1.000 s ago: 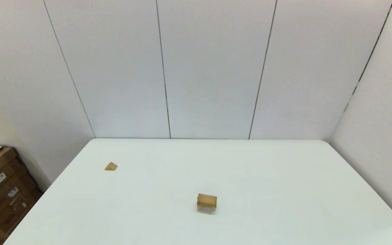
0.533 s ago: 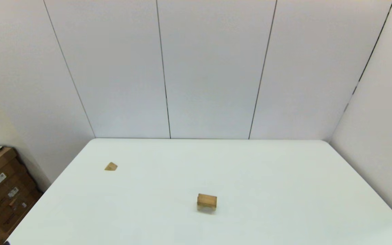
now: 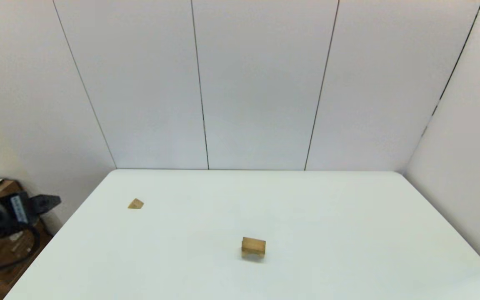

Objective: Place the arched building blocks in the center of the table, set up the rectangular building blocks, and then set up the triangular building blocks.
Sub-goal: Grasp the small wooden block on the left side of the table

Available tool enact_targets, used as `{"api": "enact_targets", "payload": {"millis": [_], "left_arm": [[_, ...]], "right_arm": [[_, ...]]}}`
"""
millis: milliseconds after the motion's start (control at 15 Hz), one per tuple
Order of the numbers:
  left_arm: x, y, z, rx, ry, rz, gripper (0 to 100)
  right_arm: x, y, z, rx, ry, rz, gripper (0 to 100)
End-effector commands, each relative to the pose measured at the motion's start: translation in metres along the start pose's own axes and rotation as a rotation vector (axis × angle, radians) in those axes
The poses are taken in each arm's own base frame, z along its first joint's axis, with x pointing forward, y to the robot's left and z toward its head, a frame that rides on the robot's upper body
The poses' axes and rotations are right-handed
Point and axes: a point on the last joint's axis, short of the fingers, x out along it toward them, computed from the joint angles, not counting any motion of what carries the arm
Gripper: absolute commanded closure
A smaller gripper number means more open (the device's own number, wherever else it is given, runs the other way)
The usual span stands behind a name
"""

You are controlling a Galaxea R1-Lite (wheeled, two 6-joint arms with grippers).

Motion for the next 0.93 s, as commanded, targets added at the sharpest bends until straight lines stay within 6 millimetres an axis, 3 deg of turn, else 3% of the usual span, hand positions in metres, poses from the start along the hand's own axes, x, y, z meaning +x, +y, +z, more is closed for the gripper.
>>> {"api": "enact_targets", "payload": {"millis": [67, 200, 467, 667, 933], "left_arm": [[0.104, -0.044, 0.034, -0.139, 0.097, 0.176, 0], [0.137, -0.058, 0.043, -0.213, 0.044, 0.260, 0], [0.178, -0.085, 0.048, -0.351, 0.106, 0.306, 0], [0.190, -0.108, 0.058, -0.494, 0.224, 0.224, 0], [0.211, -0.120, 0.060, -0.603, 0.326, 0.191, 0]], "right_arm": [[0.000, 0.000, 0.000, -0.001, -0.002, 0.001, 0], [0.000, 0.000, 0.000, -0.001, -0.002, 0.001, 0], [0.000, 0.000, 0.000, -0.001, -0.002, 0.001, 0], [0.000, 0.000, 0.000, -0.001, 0.000, 0.001, 0], [0.000, 0.000, 0.000, -0.001, 0.000, 0.001, 0]]}}
